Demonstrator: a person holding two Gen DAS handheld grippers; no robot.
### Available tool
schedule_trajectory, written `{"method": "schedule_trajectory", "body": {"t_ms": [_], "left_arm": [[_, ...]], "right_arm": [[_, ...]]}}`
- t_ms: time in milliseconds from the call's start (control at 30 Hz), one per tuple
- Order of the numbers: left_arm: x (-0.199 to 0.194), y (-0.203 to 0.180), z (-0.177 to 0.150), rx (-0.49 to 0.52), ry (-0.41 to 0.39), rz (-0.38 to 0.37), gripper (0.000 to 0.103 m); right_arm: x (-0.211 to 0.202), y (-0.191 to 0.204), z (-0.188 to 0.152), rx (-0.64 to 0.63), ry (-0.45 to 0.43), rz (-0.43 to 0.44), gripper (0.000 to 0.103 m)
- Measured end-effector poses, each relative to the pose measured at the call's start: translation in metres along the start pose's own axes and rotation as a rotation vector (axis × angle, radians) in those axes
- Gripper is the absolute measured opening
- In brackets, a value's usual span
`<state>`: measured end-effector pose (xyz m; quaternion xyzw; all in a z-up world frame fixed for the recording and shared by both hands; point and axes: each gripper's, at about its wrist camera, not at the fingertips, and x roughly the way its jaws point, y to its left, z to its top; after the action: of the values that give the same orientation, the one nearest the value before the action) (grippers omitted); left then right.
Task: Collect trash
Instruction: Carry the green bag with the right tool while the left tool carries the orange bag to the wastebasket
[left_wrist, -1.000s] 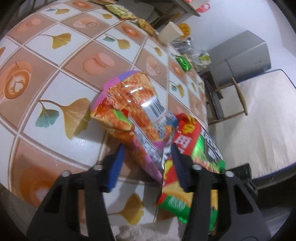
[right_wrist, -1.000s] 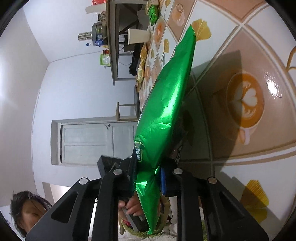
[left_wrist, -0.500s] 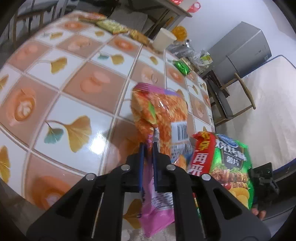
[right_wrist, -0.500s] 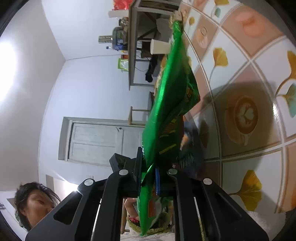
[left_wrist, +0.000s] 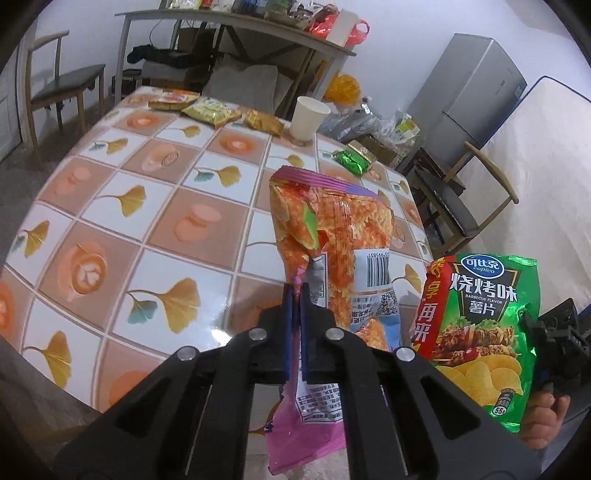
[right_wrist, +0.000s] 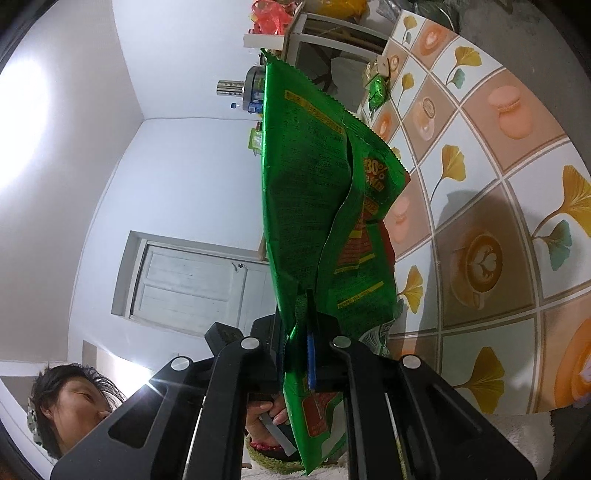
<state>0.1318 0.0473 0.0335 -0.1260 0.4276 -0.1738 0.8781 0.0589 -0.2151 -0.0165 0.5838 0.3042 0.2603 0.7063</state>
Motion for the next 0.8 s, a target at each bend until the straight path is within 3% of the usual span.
{"method": "schedule_trajectory", "body": {"t_ms": [800], "left_arm": [[-0.049, -0.028, -0.004, 0.099, -0.139, 0.056, 0.002]], "right_arm": [[-0.014, 0.034, -0.019, -0.082, -0.012, 0.057, 0.009]]}}
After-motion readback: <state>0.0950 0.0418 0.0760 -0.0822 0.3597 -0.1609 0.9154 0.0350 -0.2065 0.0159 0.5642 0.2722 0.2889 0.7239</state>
